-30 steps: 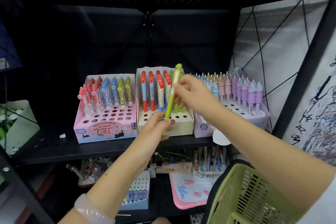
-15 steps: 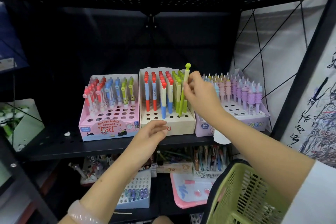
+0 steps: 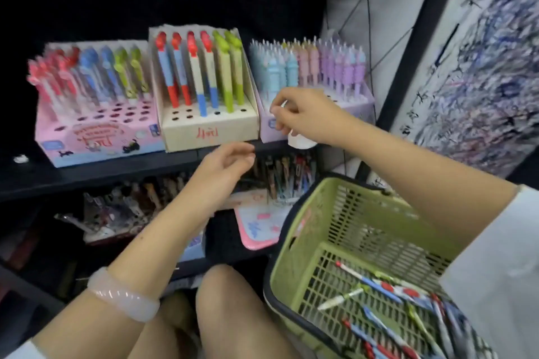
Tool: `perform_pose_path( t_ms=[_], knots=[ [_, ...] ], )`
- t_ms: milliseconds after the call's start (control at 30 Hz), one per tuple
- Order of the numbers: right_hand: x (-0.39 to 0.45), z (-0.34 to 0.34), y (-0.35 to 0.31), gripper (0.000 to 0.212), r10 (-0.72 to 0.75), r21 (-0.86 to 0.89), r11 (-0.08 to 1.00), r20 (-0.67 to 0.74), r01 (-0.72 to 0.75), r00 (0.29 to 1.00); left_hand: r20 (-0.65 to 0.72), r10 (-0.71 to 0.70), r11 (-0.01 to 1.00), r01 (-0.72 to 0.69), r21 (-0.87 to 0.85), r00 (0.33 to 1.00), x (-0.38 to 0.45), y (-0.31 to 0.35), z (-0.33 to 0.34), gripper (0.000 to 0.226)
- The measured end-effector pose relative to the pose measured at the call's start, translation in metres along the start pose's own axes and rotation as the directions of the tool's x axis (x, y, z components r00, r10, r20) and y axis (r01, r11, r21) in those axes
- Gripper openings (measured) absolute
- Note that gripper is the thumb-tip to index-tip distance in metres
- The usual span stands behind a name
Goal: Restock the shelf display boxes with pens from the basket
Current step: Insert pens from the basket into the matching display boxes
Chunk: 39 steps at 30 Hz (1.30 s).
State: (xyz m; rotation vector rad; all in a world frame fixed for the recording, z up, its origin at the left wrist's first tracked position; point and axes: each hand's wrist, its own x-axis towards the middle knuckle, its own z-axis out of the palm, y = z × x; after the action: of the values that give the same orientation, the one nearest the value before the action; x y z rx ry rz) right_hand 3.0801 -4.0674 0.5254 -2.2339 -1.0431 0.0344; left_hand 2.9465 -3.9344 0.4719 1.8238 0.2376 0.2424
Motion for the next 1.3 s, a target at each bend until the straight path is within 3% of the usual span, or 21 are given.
perform_pose_path(
  t_ms=[100, 167, 233, 367, 467, 533, 633, 833, 1033, 1300],
  knots=[
    [-0.056, 0.003, 0.043, 0.011, 0.107, 0.007, 0.994, 0.169, -0.11, 0.98, 0.11, -0.006, 1.0, 0.009, -0.029, 0.994, -0.007, -0.01, 0.043, 0.02],
    [-0.099, 0.008, 0.08, 0.014, 0.207, -0.165, 0.973, 0.328, -0.159, 0.922, 0.182, -0.027, 0.997, 0.039, -0.066, 0.983, -0.012, -0.018, 0.071, 0.021],
    [-0.142, 0.015, 0.12, 0.023, 0.332, -0.341, 0.923, 0.468, -0.18, 0.819, 0.25, -0.043, 0.996, 0.06, -0.062, 0.967, -0.016, -0.029, 0.095, 0.019],
    [-0.218, 0.042, 0.181, 0.031, 0.537, -0.441, 0.843, 0.649, -0.309, 0.539, 0.406, -0.139, 0.99, 0.122, 0.067, 0.903, -0.018, -0.059, 0.134, 0.014],
    [-0.255, 0.079, 0.207, 0.045, 0.609, -0.474, 0.791, 0.668, -0.387, 0.427, 0.53, -0.224, 0.971, 0.142, 0.191, 0.818, -0.018, -0.079, 0.153, 0.013],
    [-0.272, 0.107, 0.213, 0.052, 0.623, -0.475, 0.78, 0.652, -0.407, 0.433, 0.563, -0.275, 0.955, 0.156, 0.25, 0.779, -0.018, -0.088, 0.159, 0.014],
    [-0.289, 0.138, 0.214, 0.057, 0.61, -0.444, 0.791, 0.629, -0.422, 0.481, 0.55, -0.315, 0.943, 0.188, 0.275, 0.773, -0.018, -0.096, 0.163, 0.016],
    [-0.318, 0.158, 0.21, 0.065, 0.457, -0.464, 0.872, 0.654, -0.158, 0.603, 0.538, -0.328, 0.941, 0.22, 0.256, 0.777, -0.016, -0.099, 0.164, 0.018],
    [-0.313, 0.173, 0.205, 0.064, 0.443, -0.549, 0.836, 0.68, 0.006, 0.584, 0.532, -0.321, 0.945, 0.232, 0.228, 0.784, -0.018, -0.099, 0.163, 0.017],
    [-0.325, 0.185, 0.203, 0.048, 0.466, -0.586, 0.8, 0.466, -0.133, 0.752, 0.525, -0.314, 0.948, 0.237, 0.211, 0.791, -0.02, -0.095, 0.162, 0.018]
  ],
)
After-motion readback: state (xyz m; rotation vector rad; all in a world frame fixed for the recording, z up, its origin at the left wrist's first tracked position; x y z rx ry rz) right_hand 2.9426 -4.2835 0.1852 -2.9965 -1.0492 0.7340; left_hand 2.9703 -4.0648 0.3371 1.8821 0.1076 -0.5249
